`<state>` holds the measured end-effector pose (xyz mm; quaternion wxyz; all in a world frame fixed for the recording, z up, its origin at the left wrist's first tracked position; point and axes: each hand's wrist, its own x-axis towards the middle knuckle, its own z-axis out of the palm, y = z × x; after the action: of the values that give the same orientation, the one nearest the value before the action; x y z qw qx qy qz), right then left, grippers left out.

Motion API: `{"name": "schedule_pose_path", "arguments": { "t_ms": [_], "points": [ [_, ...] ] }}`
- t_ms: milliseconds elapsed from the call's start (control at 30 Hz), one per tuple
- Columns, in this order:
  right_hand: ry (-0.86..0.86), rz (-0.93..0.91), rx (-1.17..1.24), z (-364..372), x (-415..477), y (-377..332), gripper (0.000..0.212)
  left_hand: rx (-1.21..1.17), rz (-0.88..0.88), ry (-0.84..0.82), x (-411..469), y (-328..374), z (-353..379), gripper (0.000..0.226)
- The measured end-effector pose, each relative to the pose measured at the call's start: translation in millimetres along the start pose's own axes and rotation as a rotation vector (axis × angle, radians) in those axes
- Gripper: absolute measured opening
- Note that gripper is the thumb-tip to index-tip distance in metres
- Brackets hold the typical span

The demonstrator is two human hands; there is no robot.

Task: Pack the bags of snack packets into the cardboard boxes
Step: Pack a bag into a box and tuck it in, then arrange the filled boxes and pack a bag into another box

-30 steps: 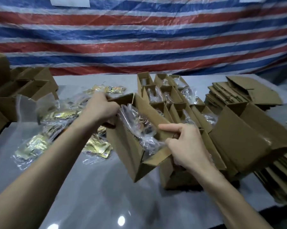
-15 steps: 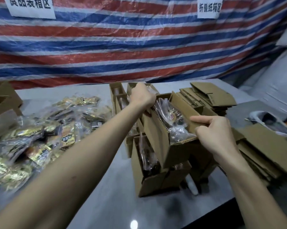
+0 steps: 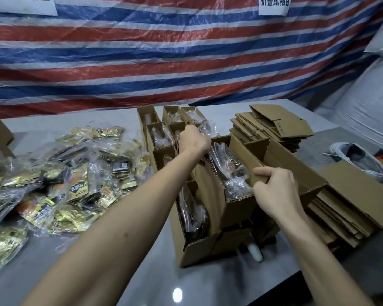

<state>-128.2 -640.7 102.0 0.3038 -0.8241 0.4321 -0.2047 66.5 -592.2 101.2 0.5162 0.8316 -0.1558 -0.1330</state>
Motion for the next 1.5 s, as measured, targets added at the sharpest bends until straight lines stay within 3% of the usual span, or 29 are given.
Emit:
{"name": "schedule_pose_path", "arguments": {
  "t_ms": [467,700,933,1067,1267,1400,1500],
  "points": [
    [0.065,-0.009,-0.065,-1.5,4.8,14.4,0.045,0.013,0.052,-0.038,0.4,10.4,17.8,0.009],
    [0.084,-0.075,-0.106,3.9,1.6,23.0,0.021,0.064,0.039,-0.045,-2.0,4.0,22.5,0.016],
    [0.273,-0.180,-0.065,-6.9,-3.9,25.0,0.008,0.217,0.071,-0.075,-9.2,6.5,24.1,0.024],
    [0.256,-0.148,-0.086,-10.9,-1.4,24.2,0.008,0.243,0.069,-0.112,-13.3,9.5,27.2,0.028],
    [0.266,-0.076,-0.226,-11.8,2.9,28.6,0.024,0.200,0.080,-0.166,-19.2,16.7,32.3,0.003],
    [0.225,-0.023,-0.266,-11.2,10.5,32.0,0.025,0.155,0.094,-0.160,-18.1,18.1,34.6,0.017],
    [0.241,-0.027,-0.255,-12.1,13.0,34.6,0.019,0.107,0.082,-0.168,-13.8,16.2,32.5,0.011]
  ]
}}
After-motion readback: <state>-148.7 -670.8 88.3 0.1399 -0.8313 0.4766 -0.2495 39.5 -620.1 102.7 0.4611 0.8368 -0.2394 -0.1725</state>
